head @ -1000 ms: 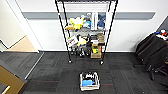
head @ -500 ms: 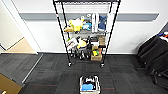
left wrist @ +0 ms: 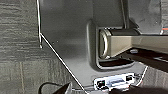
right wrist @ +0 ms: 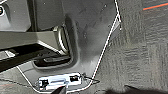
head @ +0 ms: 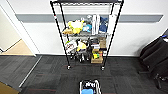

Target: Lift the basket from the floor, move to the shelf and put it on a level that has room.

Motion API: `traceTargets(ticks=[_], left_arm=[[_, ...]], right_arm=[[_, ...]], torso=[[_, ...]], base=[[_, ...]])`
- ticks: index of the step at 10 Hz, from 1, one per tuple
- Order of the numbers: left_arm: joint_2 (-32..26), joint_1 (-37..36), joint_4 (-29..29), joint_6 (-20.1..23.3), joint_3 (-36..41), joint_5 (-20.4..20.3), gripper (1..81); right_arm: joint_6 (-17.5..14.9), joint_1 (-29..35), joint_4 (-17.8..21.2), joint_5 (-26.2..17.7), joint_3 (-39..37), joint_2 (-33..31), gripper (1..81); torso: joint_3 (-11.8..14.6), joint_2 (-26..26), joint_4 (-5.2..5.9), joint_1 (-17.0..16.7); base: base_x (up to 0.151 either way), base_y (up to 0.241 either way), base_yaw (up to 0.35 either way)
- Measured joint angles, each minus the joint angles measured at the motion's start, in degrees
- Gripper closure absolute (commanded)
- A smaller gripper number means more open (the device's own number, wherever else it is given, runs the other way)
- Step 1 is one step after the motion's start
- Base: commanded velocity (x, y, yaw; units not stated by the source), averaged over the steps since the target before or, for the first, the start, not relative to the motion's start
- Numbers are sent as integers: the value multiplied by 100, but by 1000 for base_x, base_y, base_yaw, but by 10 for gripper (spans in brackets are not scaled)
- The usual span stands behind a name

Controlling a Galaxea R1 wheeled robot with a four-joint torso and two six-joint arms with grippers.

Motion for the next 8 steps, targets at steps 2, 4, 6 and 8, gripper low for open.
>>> traceTargets(ticks=[2,4,6,8], left_arm=[[0,0,0,0,0,0,10],[0,0,0,0,0,0,10],[16,0,0,2,0,0,10],[16,0,0,0,0,0,10]], right_arm=[[-2,0,0,-2,0,17,10],[-2,0,-1,0,0,17,10],[-2,0,-1,0,0,20,10],[-2,0,-1,0,0,17,10]], torso=[[0,0,0,0],[0,0,0,0],[0,0,0,0],[0,0,0,0]], base=[[171,0,0],[170,0,0],[171,0,0],[170,0,0]])
